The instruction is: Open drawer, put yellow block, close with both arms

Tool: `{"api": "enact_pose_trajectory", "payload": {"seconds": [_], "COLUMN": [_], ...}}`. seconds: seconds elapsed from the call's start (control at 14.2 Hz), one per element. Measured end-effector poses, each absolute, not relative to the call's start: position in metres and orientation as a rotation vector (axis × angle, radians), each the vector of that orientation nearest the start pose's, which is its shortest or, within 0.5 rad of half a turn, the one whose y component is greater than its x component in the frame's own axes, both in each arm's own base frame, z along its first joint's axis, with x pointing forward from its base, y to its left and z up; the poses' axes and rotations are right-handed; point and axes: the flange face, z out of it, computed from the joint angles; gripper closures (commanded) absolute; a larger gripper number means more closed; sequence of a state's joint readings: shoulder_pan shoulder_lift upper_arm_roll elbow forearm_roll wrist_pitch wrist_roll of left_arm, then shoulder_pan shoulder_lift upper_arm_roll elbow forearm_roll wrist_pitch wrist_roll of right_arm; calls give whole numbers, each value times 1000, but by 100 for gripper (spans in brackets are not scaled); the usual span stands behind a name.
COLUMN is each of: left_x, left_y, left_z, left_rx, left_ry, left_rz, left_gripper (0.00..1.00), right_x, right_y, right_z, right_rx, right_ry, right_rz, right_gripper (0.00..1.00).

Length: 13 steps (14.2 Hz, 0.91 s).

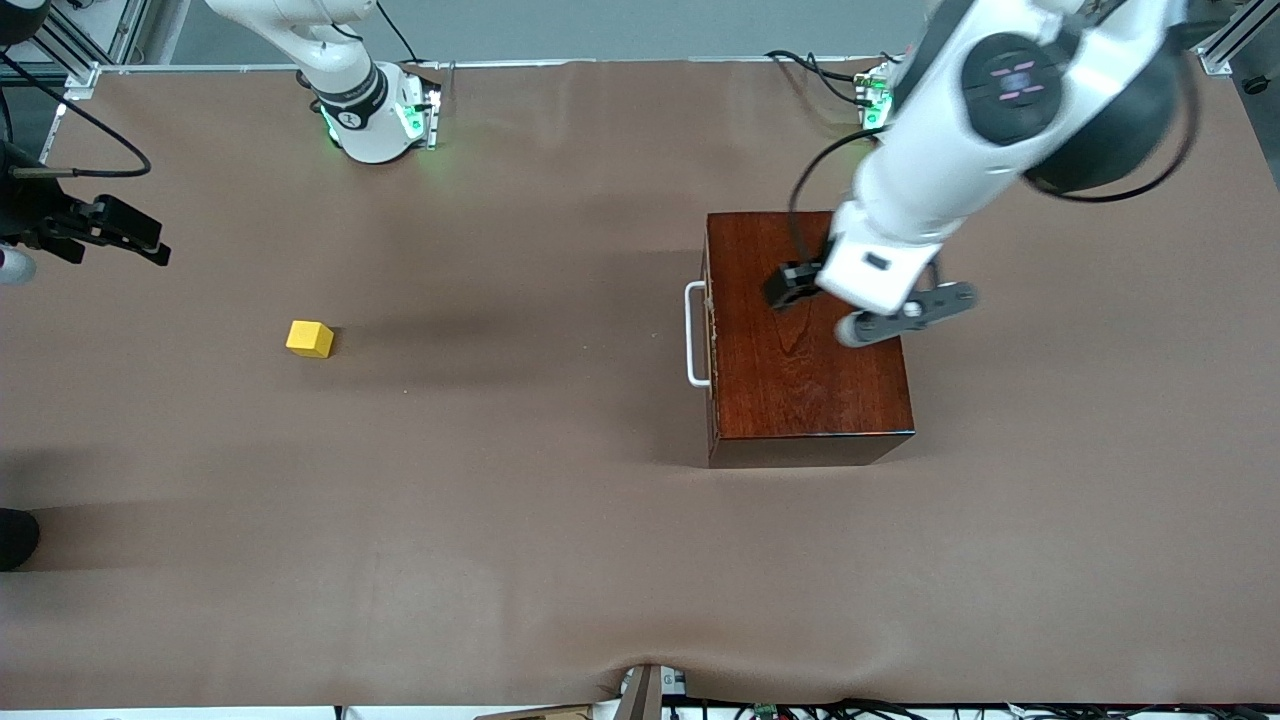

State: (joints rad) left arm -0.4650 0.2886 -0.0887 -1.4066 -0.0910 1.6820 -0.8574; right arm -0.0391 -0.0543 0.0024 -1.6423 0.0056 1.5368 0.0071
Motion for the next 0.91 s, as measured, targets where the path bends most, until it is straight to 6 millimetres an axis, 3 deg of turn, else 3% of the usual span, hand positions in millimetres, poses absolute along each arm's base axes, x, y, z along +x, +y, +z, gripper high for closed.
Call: {"api": "enact_pose_trajectory", "payload": {"seconds": [0.56,0.77,0.91], "left_x": [510,496,499], "left_y": [-491,-528,-536], "left_z": [446,406,389], "left_rx": [-3117,-3107,-3111], "left_ry": [-515,-435,-424], "left_rz": [-98,-133,-135], "left_gripper": [0,0,0], "right_x": [533,533,533], "right_y": [-19,-19,-19], "right_z": [618,618,618], "right_rx": [-3134,-3134,-3134], "right_ry": [68,68,68], "right_rz": [80,80,79], "right_gripper": [0,0,0]}}
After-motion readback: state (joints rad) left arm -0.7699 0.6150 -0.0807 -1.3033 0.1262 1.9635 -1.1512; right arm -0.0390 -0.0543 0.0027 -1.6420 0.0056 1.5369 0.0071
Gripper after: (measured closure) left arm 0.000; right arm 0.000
